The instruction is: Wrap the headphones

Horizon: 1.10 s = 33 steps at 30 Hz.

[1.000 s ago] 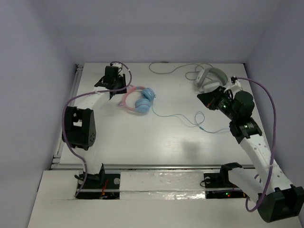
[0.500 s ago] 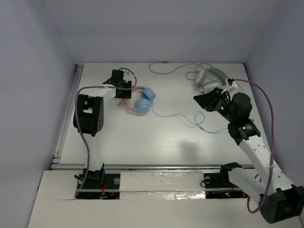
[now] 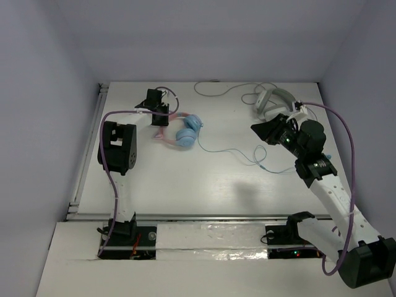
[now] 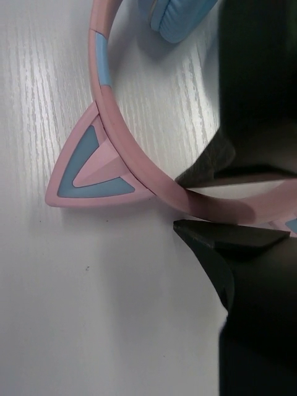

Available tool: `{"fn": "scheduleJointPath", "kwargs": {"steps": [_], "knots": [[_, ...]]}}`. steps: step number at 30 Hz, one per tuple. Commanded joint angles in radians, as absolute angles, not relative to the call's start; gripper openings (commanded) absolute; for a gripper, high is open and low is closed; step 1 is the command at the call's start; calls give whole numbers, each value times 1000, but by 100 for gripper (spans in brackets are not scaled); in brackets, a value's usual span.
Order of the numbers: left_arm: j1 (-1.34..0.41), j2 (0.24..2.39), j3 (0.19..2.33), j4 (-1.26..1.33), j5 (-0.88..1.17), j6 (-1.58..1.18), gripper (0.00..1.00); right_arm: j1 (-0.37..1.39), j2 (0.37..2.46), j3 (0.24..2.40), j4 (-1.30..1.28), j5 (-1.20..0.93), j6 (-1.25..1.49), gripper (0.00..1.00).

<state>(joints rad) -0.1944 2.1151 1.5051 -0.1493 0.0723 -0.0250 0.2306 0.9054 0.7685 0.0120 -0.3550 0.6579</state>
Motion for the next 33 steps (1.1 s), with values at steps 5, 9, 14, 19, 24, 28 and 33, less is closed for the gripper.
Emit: {"fn": "scheduleJointPath", "kwargs": {"steps": [5,9,14,19,24,28,33], "knots": [[-190,2131,1502,-140,9,-31,0,239,905,753,78,-356,649,29],[-190,2089,1540,-181,46,-51,0,239,910,765,84,-370,657,29],[-190,1916,1568,-224,162,-142,0,239,945,790,90,-402,658,29],[-190,1771,1560,-290,285,-232,0,239,1006,802,112,-413,641,19],[-190,1715,1592,-351,443,-279,0,239,1135,860,140,-505,601,33],[-190,1669,1604,-354,534,-311,0,239,1253,923,162,-578,552,72],[-190,1646,1664,-377,598,-321,0,239,1321,927,172,-555,506,90]]}}
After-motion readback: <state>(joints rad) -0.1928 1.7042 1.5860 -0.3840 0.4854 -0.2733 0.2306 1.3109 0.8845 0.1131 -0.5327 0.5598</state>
